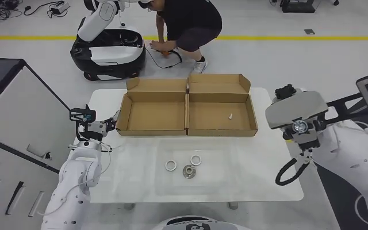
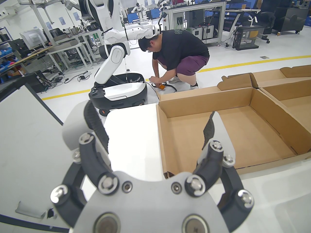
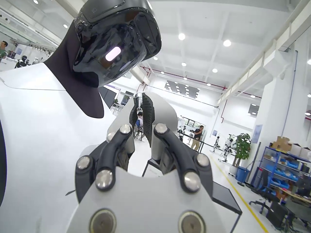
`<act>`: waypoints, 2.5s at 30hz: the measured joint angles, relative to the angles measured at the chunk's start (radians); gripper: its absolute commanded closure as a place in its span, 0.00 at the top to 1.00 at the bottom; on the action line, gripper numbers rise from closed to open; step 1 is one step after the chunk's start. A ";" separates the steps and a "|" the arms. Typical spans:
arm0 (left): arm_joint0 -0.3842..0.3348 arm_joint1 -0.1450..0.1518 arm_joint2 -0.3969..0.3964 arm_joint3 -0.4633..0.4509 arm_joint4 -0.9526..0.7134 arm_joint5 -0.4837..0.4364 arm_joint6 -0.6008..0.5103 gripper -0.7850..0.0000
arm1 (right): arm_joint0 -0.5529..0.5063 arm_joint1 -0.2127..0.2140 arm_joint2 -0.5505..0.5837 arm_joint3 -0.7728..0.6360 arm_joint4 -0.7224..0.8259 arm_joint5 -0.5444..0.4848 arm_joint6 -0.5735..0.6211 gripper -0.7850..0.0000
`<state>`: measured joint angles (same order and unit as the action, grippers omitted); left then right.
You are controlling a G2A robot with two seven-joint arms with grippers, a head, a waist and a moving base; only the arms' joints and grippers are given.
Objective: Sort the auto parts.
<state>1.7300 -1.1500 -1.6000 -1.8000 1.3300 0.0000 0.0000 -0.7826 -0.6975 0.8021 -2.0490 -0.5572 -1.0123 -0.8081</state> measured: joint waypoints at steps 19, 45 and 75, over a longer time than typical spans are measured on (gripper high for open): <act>0.000 0.000 0.000 0.000 0.000 0.000 0.000 1.00 | 0.000 0.000 0.000 0.000 0.000 0.000 0.000 0.00; 0.000 0.000 0.000 0.000 0.000 0.000 0.000 1.00 | -0.110 -0.005 0.129 -0.044 0.033 0.034 0.248 0.00; 0.000 0.000 0.000 0.000 0.000 0.000 0.000 1.00 | -0.168 -0.062 0.217 -0.035 0.017 0.000 0.337 0.00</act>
<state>1.7300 -1.1500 -1.6000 -1.8000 1.3300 0.0000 0.0000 -0.9508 -0.7597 1.0191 -2.0838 -0.5401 -1.0123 -0.4711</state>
